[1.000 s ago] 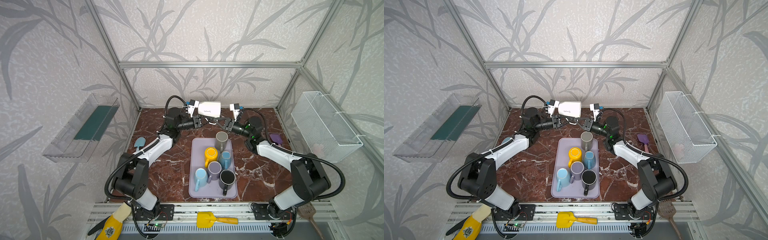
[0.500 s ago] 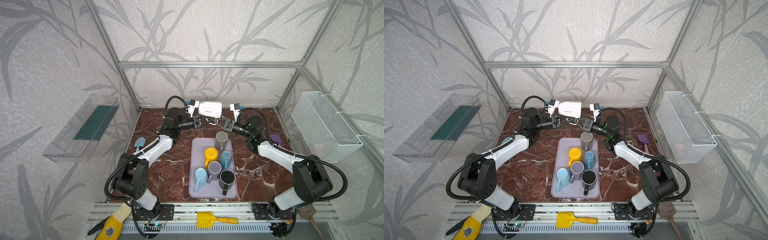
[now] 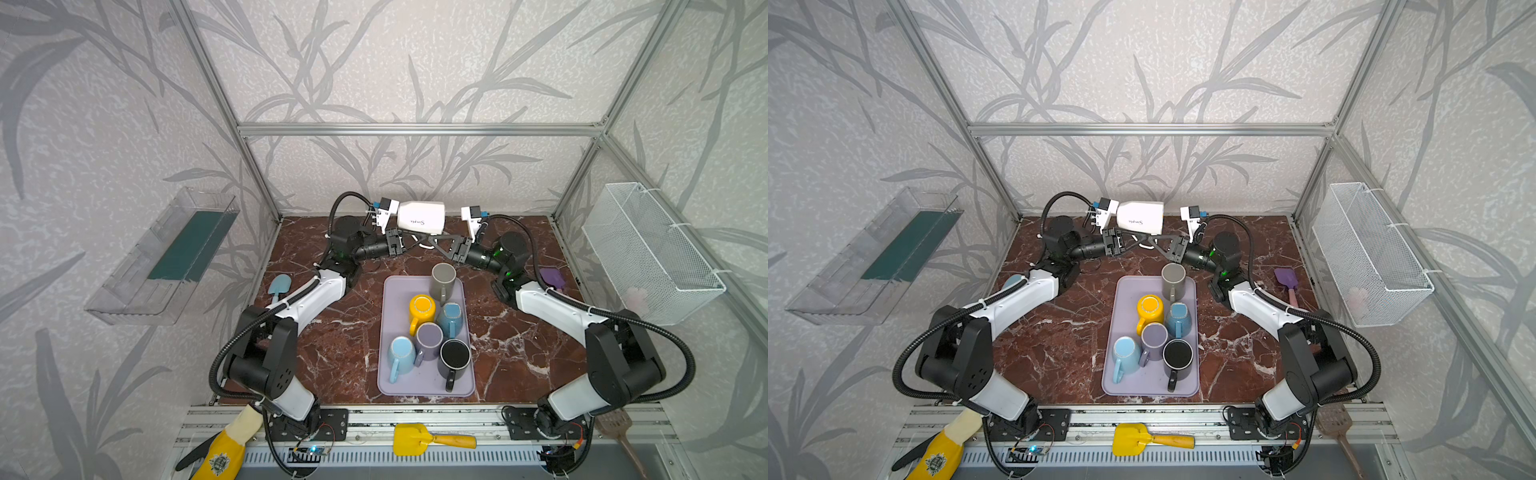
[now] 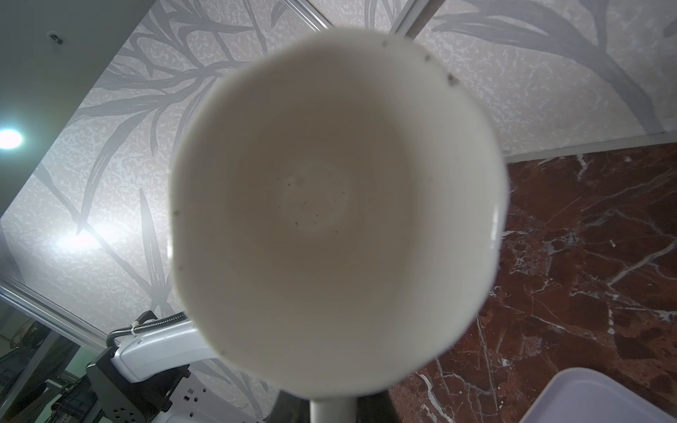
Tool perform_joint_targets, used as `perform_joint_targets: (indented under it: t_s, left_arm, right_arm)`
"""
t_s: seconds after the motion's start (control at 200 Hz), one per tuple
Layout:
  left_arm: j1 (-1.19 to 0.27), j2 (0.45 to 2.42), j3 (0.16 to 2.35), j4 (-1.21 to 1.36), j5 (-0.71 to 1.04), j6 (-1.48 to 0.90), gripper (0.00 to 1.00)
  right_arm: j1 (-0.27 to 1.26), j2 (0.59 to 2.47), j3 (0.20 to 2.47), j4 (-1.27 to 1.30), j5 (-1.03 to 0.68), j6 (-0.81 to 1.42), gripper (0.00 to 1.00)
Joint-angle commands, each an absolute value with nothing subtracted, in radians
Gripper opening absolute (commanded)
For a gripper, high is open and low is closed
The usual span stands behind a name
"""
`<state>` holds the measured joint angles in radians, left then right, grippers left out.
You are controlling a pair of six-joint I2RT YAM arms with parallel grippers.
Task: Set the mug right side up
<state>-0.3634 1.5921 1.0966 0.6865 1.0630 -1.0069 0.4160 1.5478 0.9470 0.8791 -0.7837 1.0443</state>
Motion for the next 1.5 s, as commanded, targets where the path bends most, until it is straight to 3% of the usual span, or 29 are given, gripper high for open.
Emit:
perform_joint_targets:
  t_s: [0.0,0.15,0.4,0.755,0.87,0.93,1.085,1.245,1.494]
  left_arm:
    - [-0.374,1.591,1.117,0.795,1.127,-0.988,0.13]
    - [-0.358,1.607,1.114,0.808,1.123,-1.008,0.35]
    - [-0.321,1.618,1.109,0.866,1.12,-1.055,0.37]
    - [-0.309,1.64,1.118,0.921,1.121,-1.102,0.31]
    - [-0.312,1.661,1.117,0.993,1.127,-1.155,0.08]
    - [-0.313,1.668,1.113,1.019,1.132,-1.17,0.03]
    - [-0.322,1.667,1.1,1.068,1.138,-1.187,0.0]
    - [-0.337,1.663,1.098,1.087,1.143,-1.189,0.0]
    - [-0.347,1.663,1.097,1.094,1.139,-1.189,0.0]
  right_arm:
    - [0.402,1.534,0.969,0.892,-0.787,1.063,0.0]
    - [0.387,1.52,0.964,0.853,-0.808,1.053,0.0]
    - [0.383,1.5,0.974,0.768,-0.851,0.998,0.0]
    - [0.402,1.499,1.004,0.687,-0.889,0.948,0.0]
    - [0.419,1.507,1.014,0.683,-0.888,0.941,0.0]
    - [0.423,1.51,1.015,0.687,-0.885,0.943,0.0]
    - [0.426,1.514,1.012,0.718,-0.861,0.961,0.0]
    - [0.428,1.529,1.013,0.782,-0.839,0.997,0.17]
    - [0.429,1.545,1.018,0.797,-0.82,1.012,0.24]
